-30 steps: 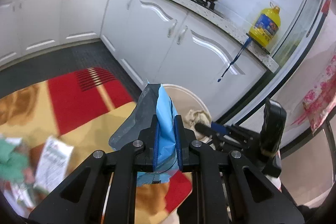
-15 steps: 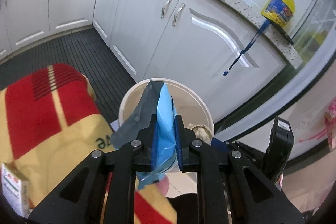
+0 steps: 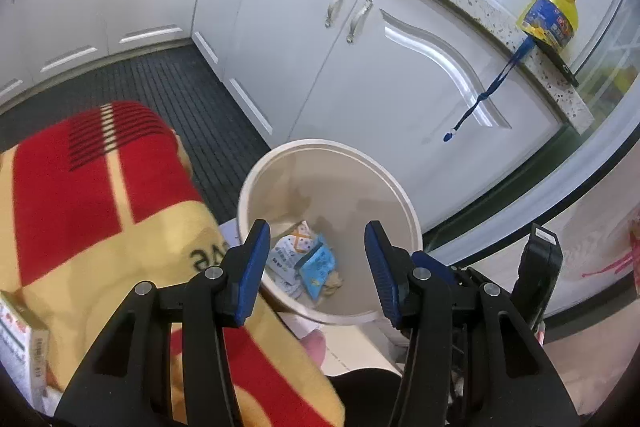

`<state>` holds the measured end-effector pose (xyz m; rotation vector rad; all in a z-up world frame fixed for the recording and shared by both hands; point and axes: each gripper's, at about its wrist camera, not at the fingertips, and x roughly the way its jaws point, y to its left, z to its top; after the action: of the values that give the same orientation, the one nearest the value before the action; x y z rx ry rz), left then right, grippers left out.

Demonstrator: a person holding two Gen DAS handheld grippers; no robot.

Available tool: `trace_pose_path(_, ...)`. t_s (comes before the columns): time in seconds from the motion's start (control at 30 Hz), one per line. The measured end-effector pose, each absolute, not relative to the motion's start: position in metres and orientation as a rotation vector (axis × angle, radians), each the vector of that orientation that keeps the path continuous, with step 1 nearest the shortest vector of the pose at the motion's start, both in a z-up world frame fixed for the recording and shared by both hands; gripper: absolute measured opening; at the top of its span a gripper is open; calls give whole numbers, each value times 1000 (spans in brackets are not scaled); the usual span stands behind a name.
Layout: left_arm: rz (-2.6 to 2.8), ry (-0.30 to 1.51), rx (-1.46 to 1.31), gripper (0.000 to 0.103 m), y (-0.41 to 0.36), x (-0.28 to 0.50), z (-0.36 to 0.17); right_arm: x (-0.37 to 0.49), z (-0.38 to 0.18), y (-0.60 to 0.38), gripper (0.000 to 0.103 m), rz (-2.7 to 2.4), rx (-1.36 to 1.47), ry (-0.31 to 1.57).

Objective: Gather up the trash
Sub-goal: 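Carry the wipe packet and brown paper to the white bin and release both, then move both tools back over the table toward the white sponge and green-printed bag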

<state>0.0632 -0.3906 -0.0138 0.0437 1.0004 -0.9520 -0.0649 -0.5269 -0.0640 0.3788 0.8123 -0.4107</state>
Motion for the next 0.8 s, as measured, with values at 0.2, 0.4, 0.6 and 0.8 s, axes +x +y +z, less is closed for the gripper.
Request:
trace_pose_path(0.2,-908,962,61,47,-369,59,-6,-63,-59,-513,53,-388,370,806)
trace_pose_path(0.4,-870,909,86,47,-344,51,5,-60,-47,-495,63,-355,361,782)
trace_pose_path(0.6,-826,862,103,56,-312,44,15,-54,-31,-467,64,-299,341,766)
trace_pose_path(0.8,-799,852,80,60,-273,38,20,-44,-15,-426,64,-208,315,752)
